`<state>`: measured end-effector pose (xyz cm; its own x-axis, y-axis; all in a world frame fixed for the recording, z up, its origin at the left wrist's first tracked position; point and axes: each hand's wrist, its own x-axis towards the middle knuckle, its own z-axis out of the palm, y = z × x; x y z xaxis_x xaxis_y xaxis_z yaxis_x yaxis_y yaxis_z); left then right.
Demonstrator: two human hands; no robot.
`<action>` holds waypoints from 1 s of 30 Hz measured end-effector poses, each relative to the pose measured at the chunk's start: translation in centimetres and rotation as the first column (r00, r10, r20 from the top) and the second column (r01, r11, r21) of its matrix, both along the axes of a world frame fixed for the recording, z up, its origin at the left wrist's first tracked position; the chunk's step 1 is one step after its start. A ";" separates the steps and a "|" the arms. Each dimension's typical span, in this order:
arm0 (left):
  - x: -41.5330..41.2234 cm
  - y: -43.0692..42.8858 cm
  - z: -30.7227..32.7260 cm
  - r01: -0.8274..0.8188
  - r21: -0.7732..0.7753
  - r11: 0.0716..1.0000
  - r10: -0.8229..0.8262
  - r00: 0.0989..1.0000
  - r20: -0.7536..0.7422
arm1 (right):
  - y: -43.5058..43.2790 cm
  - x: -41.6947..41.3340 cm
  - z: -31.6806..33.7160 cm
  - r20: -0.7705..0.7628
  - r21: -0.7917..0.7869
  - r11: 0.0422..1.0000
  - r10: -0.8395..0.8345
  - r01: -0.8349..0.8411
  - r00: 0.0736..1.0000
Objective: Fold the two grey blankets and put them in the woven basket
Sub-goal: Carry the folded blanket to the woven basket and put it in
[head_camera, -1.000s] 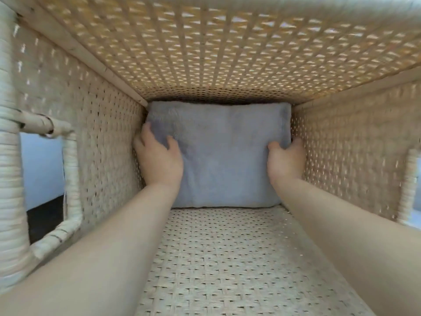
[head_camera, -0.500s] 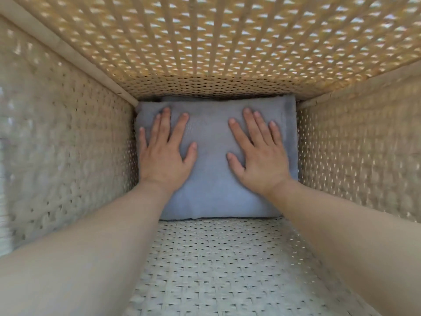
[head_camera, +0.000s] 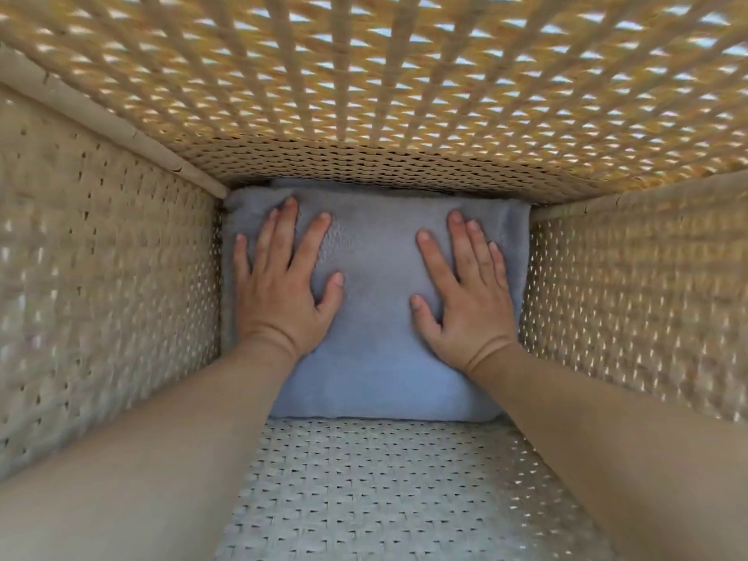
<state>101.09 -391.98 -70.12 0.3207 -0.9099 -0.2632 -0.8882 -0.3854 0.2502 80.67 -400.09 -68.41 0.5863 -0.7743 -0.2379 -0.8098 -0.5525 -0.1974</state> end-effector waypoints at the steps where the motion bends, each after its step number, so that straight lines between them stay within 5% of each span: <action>1: 0.0 0.1 -0.4 -0.005 -0.025 1.000 0.005 1.000 -0.001 | 0.1 0.0 -0.4 0.013 -0.017 1.000 0.004 -0.004 1.000; 6: -0.1 0.2 -0.7 -0.014 -0.051 0.999 0.013 1.000 -0.008 | 0.0 0.0 -0.7 -0.023 -0.008 1.000 0.021 -0.021 1.000; 14: -1.0 -0.9 9.3 -0.089 0.328 0.941 0.113 0.992 -0.055 | 0.6 1.0 8.6 -0.274 0.252 0.968 0.069 0.003 0.959; 19: -2.2 1.8 23.9 -0.197 0.375 0.906 0.283 0.940 -0.188 | 3.5 -1.6 23.7 -0.371 0.333 0.928 -0.034 0.167 0.928; 23: -0.6 4.4 38.3 -0.190 0.373 0.908 0.317 0.894 -0.318 | 6.1 -2.2 38.8 -0.391 0.442 0.803 -0.229 0.400 0.891; 30: 2.5 4.6 62.1 -0.298 0.081 0.951 0.305 0.868 -0.391 | 6.3 0.5 63.1 -0.088 0.519 0.632 -0.630 0.576 0.772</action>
